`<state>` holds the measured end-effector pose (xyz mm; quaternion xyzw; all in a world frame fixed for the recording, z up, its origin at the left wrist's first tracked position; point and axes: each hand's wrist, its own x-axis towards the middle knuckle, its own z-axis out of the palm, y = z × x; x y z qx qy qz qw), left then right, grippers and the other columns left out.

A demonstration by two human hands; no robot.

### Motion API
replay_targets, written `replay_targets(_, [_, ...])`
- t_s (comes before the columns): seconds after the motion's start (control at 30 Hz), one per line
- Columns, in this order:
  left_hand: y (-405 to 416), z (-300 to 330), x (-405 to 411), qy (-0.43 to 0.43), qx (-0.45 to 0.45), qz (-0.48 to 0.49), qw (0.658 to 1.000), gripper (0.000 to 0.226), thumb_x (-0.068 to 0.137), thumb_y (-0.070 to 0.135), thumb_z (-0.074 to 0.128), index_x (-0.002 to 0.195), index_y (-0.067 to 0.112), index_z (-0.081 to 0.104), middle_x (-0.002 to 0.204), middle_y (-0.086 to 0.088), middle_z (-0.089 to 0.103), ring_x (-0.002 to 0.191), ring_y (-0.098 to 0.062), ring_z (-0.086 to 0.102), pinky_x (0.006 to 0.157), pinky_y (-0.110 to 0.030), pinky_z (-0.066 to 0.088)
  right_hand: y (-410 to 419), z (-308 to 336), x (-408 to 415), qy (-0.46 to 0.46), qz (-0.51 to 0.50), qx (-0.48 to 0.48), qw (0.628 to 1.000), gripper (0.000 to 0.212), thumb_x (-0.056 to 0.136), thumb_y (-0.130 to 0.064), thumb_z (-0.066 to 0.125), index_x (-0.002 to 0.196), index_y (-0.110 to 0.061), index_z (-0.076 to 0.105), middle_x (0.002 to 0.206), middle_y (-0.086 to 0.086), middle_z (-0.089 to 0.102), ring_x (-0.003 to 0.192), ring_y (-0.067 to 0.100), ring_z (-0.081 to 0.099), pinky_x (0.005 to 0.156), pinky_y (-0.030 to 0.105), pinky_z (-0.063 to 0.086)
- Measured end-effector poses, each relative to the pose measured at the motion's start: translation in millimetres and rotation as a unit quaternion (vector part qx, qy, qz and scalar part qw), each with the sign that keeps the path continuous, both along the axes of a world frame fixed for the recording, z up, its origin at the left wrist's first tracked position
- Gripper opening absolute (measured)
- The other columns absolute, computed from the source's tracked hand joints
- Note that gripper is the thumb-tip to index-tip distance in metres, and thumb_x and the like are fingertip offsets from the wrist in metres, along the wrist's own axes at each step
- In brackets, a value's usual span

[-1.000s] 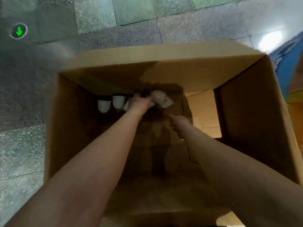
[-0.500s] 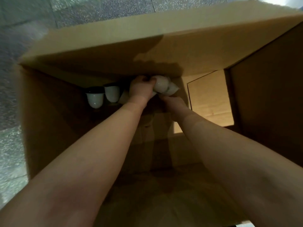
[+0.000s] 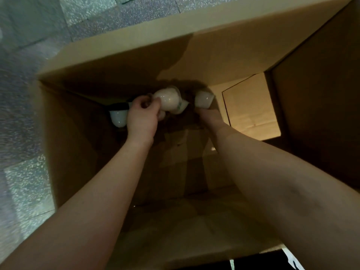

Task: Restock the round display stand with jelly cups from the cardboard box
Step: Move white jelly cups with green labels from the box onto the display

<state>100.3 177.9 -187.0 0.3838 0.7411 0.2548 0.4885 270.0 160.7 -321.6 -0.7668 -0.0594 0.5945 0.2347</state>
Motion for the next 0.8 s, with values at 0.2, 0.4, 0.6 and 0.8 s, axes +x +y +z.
replay_targets(0.2, [-20.9, 50.3, 7.4, 0.020, 0.025, -0.049, 0.998, 0.036, 0.094, 0.035, 0.061, 0.127, 0.023, 0.057, 0.107, 0.017, 0.055, 0.105, -0.013, 0.061, 0.094, -0.035, 0.054, -43.7, 73.6, 38.7, 0.029, -0.038, -0.021, 0.999, 0.040, 0.091, -0.028, 0.066, 0.122, -0.003, 0.061, 0.095, 0.008, 0.067, 0.083, 0.019, 0.064, 0.086, 0.032, 0.053])
replay_targets(0.4, [-67.8, 122.2, 44.6, -0.004, 0.058, -0.116, 0.992, 0.026, 0.094, 0.032, 0.062, 0.119, 0.028, 0.058, 0.115, 0.015, 0.057, 0.109, -0.012, 0.060, 0.097, -0.035, 0.053, -119.9, 189.7, 80.7, -0.039, -0.021, 0.045, 0.998, 0.039, 0.090, -0.018, 0.066, 0.126, -0.007, 0.054, 0.106, 0.009, 0.063, 0.090, 0.020, 0.065, 0.081, 0.036, 0.059])
replay_targets(0.6, [-144.3, 191.7, 114.7, -0.002, 0.088, -0.247, 0.965, 0.029, 0.094, 0.035, 0.061, 0.122, 0.031, 0.054, 0.103, 0.021, 0.053, 0.088, 0.003, 0.055, 0.065, -0.010, 0.044, -240.3, 295.4, 123.1, -0.186, 0.035, 0.120, 0.975, 0.029, 0.087, -0.032, 0.068, 0.112, -0.027, 0.054, 0.100, -0.005, 0.062, 0.084, 0.012, 0.061, 0.067, 0.026, 0.050])
replay_targets(0.8, [-276.6, 246.4, 200.5, -0.018, 0.147, -0.434, 0.889, 0.026, 0.094, 0.026, 0.063, 0.119, 0.020, 0.059, 0.114, 0.001, 0.061, 0.092, -0.006, 0.061, 0.075, -0.009, 0.049, -432.9, 363.7, 176.3, -0.309, -0.050, 0.146, 0.939, 0.029, 0.083, -0.028, 0.071, 0.107, -0.023, 0.055, 0.100, -0.002, 0.063, 0.092, 0.021, 0.061, 0.074, 0.031, 0.045])
